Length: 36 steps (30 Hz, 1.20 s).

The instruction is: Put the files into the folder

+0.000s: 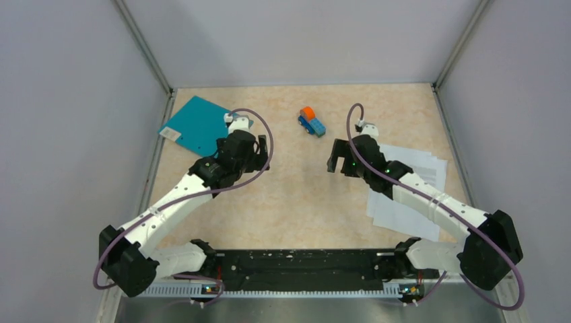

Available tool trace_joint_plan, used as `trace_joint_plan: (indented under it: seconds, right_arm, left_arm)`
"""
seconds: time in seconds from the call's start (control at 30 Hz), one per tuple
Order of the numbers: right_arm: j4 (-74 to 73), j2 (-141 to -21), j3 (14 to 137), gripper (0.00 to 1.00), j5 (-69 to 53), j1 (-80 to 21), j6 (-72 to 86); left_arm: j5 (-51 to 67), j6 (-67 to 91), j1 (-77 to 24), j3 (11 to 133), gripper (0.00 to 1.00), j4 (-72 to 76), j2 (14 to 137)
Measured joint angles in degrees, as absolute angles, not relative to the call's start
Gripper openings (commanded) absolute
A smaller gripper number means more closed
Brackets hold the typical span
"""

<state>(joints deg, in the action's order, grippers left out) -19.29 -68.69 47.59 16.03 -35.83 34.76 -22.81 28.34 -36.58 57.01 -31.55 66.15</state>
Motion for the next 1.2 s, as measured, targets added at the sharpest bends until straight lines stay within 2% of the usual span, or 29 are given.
trace_joint_plan:
  seconds: [0.43, 0.77, 0.93, 1.2]
  right_arm:
    - [-12.75, -72.18, 47.31, 0.98, 10.94, -38.35, 40.14]
    - [0.84, -90.91, 55.64, 0.94, 3.2, -44.77, 48.25]
    - [12.05, -101.56, 61.52, 0.84, -2.11, -44.88, 54.17]
    - [24.43, -123.04, 78.22, 0.67, -9.19, -46.0, 64.42]
  left_arm:
    - [-19.31, 29.28, -29.15, 57.47, 0.99, -32.36, 66.26]
    - [-16.88, 28.97, -23.03, 63.99, 0.98, -37.76, 65.52]
    - [-16.14, 28.8, -20.84, 66.46, 0.98, -40.27, 65.49]
    - [-14.35, 29.06, -19.88, 68.97, 0.98, -44.31, 64.79]
